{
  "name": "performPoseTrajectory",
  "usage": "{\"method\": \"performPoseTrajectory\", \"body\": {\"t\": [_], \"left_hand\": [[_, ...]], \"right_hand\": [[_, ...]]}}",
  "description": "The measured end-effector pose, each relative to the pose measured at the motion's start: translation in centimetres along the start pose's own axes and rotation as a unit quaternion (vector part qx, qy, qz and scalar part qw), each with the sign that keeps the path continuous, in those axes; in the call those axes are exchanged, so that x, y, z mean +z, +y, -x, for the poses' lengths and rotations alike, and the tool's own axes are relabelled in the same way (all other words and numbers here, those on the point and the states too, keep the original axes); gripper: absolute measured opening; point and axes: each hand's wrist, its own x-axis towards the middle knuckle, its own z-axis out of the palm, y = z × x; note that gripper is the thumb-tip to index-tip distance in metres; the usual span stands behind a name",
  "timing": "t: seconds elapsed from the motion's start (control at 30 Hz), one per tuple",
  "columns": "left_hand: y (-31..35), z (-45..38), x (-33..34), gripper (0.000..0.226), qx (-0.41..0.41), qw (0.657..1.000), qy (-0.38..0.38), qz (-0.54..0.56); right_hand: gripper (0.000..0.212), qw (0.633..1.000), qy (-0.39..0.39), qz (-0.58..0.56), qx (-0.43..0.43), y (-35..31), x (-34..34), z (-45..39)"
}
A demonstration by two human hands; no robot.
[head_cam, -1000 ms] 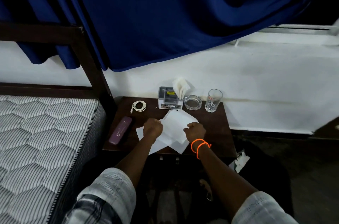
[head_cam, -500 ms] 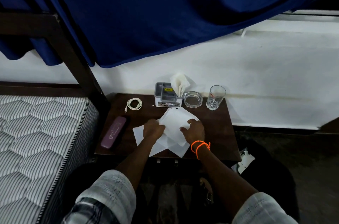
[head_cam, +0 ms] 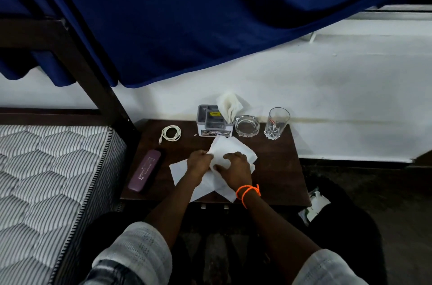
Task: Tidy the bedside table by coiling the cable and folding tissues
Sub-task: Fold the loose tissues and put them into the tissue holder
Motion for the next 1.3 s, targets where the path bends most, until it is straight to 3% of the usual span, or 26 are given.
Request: {"method": "performPoseTrajectory", "body": {"t": [0.2, 0.4, 0.6, 0.77, 1.03, 1.3], "left_hand": [[0.1, 0.2, 0.3, 0.022, -0.036, 0.992, -0.053, 0.113], [0.2, 0.9, 0.1, 0.031, 0.014, 0.999, -0.016, 0.048], [0.2, 1.9, -0.5, 0.033, -0.001, 0.998, 0.026, 0.051], [-0.2, 2.1, -0.6, 0.036, -0.015, 0.996, 0.049, 0.074], [-1.0, 1.9, -0.6, 0.038, 0.003, 0.999, 0.029, 0.027], [-1.2, 1.9, -0.6, 0.038, 0.065, 0.996, 0.026, -0.058]], "right_hand": [[0.025, 0.999, 0.009, -0.037, -0.018, 0.0, -0.2, -0.4], [0.020, 0.997, 0.058, -0.055, -0.005, -0.1, -0.9, -0.5], [0.015, 0.991, 0.109, -0.067, -0.046, -0.5, -2.0, 0.3], [0.020, 0.995, 0.036, -0.015, -0.090, -0.9, -1.6, 1.2], [0.029, 0.997, -0.058, 0.021, -0.056, -0.9, -0.3, 1.6], [0.025, 0.998, -0.039, -0.003, -0.046, -0.4, -1.1, 1.1]]}}
